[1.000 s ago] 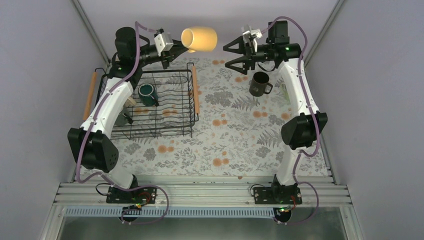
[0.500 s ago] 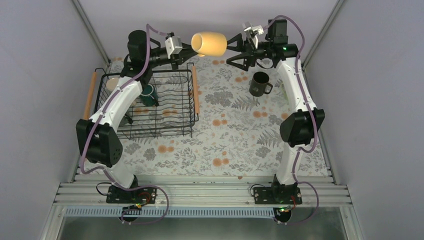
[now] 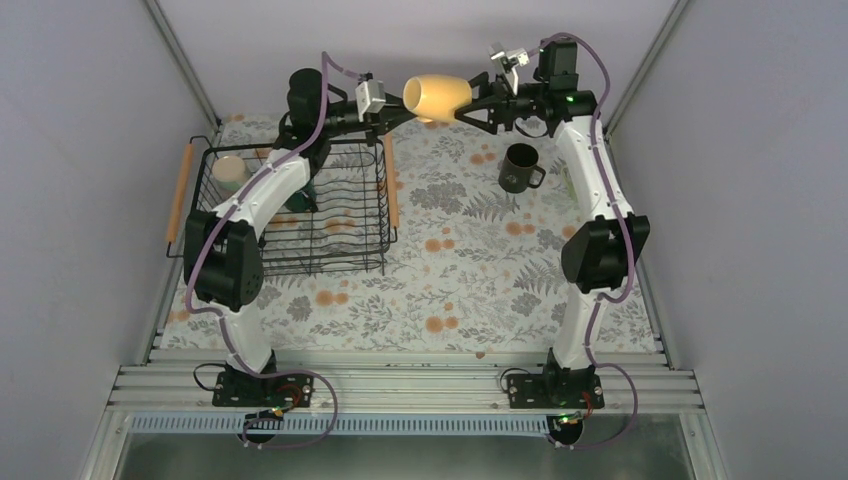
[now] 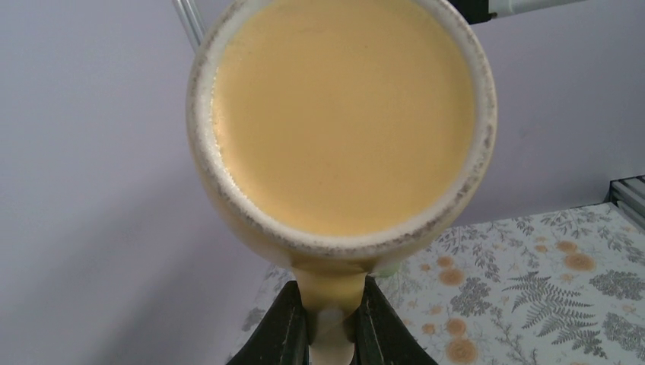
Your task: Unload the cups from the dish rack
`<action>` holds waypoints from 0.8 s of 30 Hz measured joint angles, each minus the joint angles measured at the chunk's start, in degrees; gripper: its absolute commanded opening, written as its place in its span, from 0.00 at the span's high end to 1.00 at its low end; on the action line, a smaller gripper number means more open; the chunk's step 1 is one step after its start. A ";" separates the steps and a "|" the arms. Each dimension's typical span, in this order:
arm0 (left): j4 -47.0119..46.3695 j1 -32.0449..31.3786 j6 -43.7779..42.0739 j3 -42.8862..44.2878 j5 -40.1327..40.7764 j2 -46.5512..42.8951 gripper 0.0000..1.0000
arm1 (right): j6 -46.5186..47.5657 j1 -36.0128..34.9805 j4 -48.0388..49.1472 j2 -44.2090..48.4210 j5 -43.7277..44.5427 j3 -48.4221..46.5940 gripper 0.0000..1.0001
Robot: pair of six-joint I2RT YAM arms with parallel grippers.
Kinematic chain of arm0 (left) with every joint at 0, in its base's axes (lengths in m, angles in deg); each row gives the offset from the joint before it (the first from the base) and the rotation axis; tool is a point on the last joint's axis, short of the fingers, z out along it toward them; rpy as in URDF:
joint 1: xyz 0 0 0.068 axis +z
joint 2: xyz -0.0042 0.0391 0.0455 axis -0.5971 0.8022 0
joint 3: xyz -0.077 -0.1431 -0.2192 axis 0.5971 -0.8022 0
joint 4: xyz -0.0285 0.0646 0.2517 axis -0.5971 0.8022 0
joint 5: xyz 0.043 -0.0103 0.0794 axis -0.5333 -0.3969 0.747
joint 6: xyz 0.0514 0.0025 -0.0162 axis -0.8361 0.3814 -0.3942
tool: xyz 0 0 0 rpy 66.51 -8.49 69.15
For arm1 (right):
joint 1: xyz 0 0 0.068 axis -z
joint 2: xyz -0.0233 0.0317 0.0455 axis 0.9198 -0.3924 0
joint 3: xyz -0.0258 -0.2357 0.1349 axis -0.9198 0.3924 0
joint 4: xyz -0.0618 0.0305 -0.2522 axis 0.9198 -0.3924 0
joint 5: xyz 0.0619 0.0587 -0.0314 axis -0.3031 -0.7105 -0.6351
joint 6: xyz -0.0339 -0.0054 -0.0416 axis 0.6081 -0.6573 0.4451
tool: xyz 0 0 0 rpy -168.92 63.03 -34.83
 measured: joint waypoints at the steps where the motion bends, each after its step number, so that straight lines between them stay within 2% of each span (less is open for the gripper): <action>1: -0.87 -0.24 0.81 0.70 -0.33 0.92 0.98 | -0.66 0.00 0.37 0.00 0.04 0.24 0.40; 10: -4.70 -2.27 4.85 7.87 -1.31 7.82 0.97 | -3.56 -0.04 2.21 -0.04 0.15 0.98 0.49; 13: -5.49 -2.54 5.49 8.83 -1.55 9.09 0.94 | -4.57 -0.04 2.75 -0.24 0.15 0.98 0.62; 17: -5.77 -2.64 5.84 9.86 -1.51 10.19 0.92 | -6.40 -0.09 3.30 -0.68 -0.76 1.09 0.92; 18: -5.73 -2.64 6.16 10.03 -1.49 10.49 0.90 | -6.25 -0.22 3.72 -0.72 -1.25 1.14 0.96; 21: -3.93 -2.84 8.66 10.67 -2.25 12.04 0.87 | -4.52 -1.22 5.99 -0.76 -1.81 1.11 0.97; 23: -2.69 -2.80 8.61 11.93 -2.47 12.96 0.77 | -4.15 -1.18 6.16 -1.03 -1.55 1.33 0.97; 24: -1.70 -2.86 7.87 12.46 -2.38 13.22 0.75 | -4.02 -1.11 6.19 -1.11 -1.62 1.55 0.97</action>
